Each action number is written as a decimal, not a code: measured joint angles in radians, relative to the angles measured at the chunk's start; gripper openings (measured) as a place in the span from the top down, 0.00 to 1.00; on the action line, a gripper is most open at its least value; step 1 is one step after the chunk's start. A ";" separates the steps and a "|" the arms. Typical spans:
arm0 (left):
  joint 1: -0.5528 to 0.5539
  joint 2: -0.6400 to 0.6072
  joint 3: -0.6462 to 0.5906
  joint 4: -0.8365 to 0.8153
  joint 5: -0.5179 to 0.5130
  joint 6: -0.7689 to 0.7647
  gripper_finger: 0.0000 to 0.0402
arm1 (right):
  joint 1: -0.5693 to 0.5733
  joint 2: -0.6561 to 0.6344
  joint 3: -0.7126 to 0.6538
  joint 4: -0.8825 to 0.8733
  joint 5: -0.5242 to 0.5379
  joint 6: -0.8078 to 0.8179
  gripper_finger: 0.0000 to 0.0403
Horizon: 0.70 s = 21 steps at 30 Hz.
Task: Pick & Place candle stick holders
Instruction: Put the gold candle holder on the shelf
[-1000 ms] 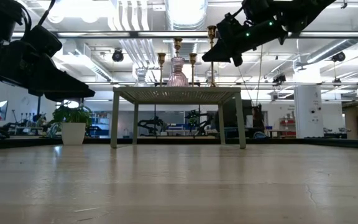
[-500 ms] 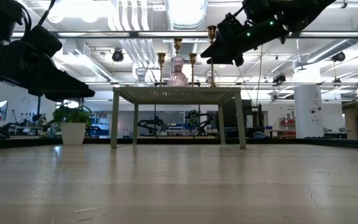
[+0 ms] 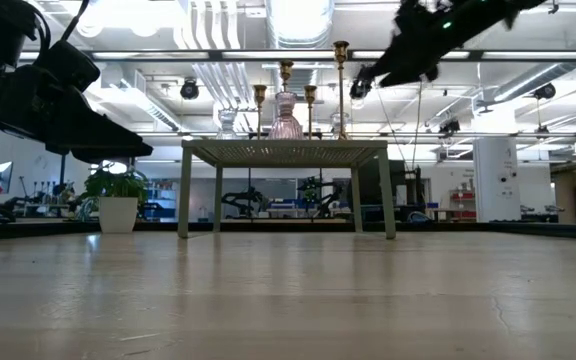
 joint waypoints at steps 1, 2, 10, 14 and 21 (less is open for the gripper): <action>0.000 0.000 0.000 0.000 0.000 0.000 0.39 | 0.000 -0.038 0.000 -0.045 0.010 0.006 0.18; 0.000 0.000 0.000 0.000 0.000 0.000 0.39 | 0.000 -0.077 0.000 -0.087 0.011 0.015 0.19; 0.000 0.000 0.000 0.000 0.000 0.000 0.39 | 0.020 -0.404 0.004 -0.358 -0.008 0.146 0.25; 0.000 0.000 0.000 0.000 0.000 0.000 0.39 | 0.050 -0.513 0.003 -0.409 -0.098 0.219 0.29; 0.000 0.000 0.000 0.000 0.000 0.000 0.39 | 0.121 -0.561 -0.069 -0.352 -0.339 0.291 0.37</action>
